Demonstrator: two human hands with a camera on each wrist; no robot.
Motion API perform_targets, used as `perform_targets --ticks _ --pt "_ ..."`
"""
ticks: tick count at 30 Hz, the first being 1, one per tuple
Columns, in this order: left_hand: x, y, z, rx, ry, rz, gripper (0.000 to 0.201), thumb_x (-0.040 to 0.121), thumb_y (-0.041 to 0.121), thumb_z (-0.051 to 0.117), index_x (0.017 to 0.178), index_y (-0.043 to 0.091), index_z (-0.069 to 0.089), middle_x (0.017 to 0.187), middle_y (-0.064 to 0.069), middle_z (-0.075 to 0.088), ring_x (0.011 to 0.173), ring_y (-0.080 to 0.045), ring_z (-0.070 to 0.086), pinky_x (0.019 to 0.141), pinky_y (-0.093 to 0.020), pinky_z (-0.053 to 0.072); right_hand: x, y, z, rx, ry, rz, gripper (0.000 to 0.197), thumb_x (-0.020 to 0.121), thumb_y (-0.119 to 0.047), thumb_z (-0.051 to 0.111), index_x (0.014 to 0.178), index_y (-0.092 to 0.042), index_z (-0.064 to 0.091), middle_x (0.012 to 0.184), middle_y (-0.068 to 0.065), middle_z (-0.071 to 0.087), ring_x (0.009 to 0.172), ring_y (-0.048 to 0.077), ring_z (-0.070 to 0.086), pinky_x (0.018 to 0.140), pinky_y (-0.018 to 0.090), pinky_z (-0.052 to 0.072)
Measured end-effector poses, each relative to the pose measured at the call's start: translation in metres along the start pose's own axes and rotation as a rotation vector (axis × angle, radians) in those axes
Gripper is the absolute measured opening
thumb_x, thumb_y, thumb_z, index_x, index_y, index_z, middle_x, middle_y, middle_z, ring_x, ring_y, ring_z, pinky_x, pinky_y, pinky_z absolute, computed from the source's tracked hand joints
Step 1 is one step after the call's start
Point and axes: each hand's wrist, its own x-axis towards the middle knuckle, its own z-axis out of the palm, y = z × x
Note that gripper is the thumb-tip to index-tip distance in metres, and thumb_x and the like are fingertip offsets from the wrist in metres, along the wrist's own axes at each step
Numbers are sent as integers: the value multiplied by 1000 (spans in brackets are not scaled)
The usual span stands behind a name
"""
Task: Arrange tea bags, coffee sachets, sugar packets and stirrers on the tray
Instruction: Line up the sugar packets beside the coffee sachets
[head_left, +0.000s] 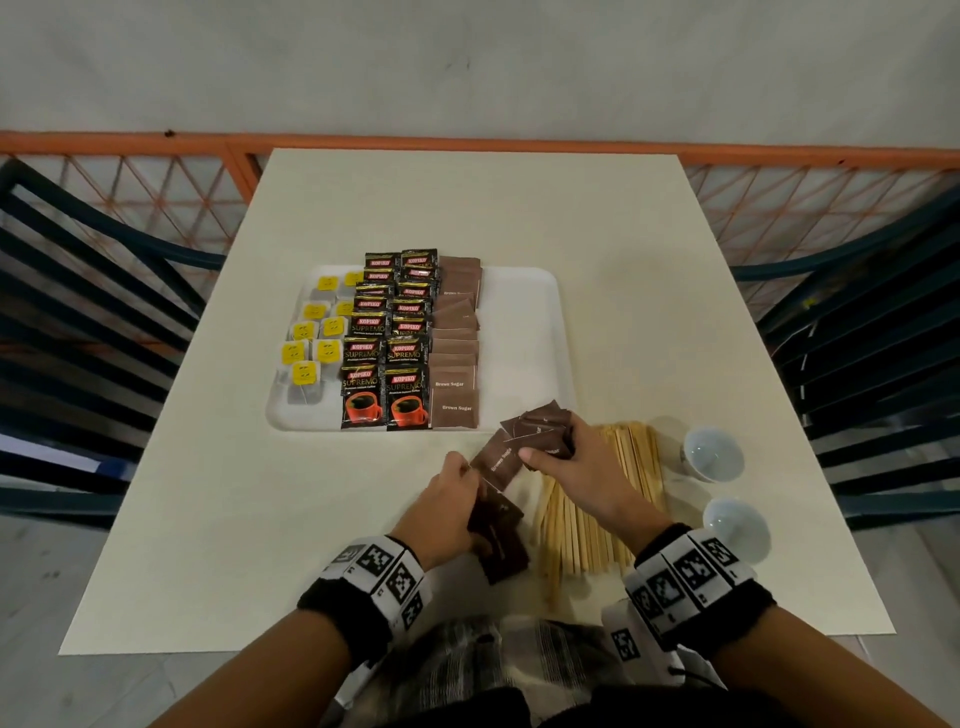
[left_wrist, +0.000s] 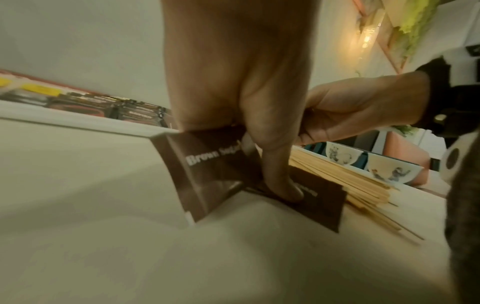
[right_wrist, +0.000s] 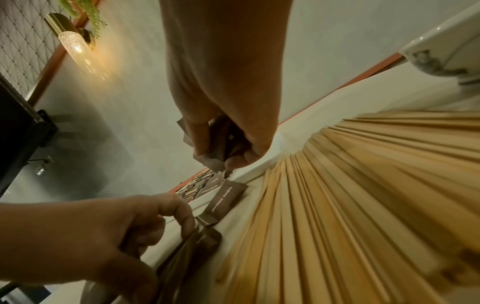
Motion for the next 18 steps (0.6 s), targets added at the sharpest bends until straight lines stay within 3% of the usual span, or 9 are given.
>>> perform_targets --ticks 2,4,6,9,12,15,18 --pt "1 -3 -3 -27 -11 16 36 73 19 76 100 11 54 127 -1 34 90 -14 49 80 -20 45 0 1 -1 -7 -10 8 37 78 -7 70 110 -22 57 101 -9 68 99 12 64 86 29 53" --pt "1 -3 -3 -36 -22 30 33 75 18 74 102 10 55 130 1 35 94 -16 51 81 -23 46 0 0 -2 -58 -58 15 37 78 -8 70 110 -20 56 101 -7 66 98 14 63 79 22 52" --pt "1 -1 0 -70 -2 10 37 76 15 72 107 12 52 129 1 38 100 -18 53 82 -22 46 1 -2 -1 -316 -113 20 34 79 -15 70 109 -18 55 103 -3 62 99 14 59 80 19 46" --pt "7 4 4 -134 25 -66 46 76 14 70 116 13 45 124 -4 42 103 -21 52 81 -23 44 7 -1 12 -733 -138 10 43 80 -29 66 118 -13 51 112 2 45 105 16 45 91 24 37" --pt "12 7 4 -226 50 -133 51 73 13 72 116 9 45 120 -9 49 100 -23 54 85 -31 48 11 0 30 -872 -98 22 49 84 -32 61 124 -8 45 124 13 39 117 26 38 101 32 34" --pt "16 6 1 -285 55 -173 52 71 11 73 115 5 44 112 -8 55 91 -17 51 74 -26 43 12 0 39 -958 -24 7 45 86 -33 58 121 -7 45 124 15 44 115 29 40 99 34 34" --pt "19 3 -2 -287 56 -164 51 70 11 74 115 6 51 111 -8 61 93 -19 55 74 -22 40 12 -1 44 -987 3 -50 39 85 -31 57 116 -9 47 119 11 52 111 27 44 98 35 35"
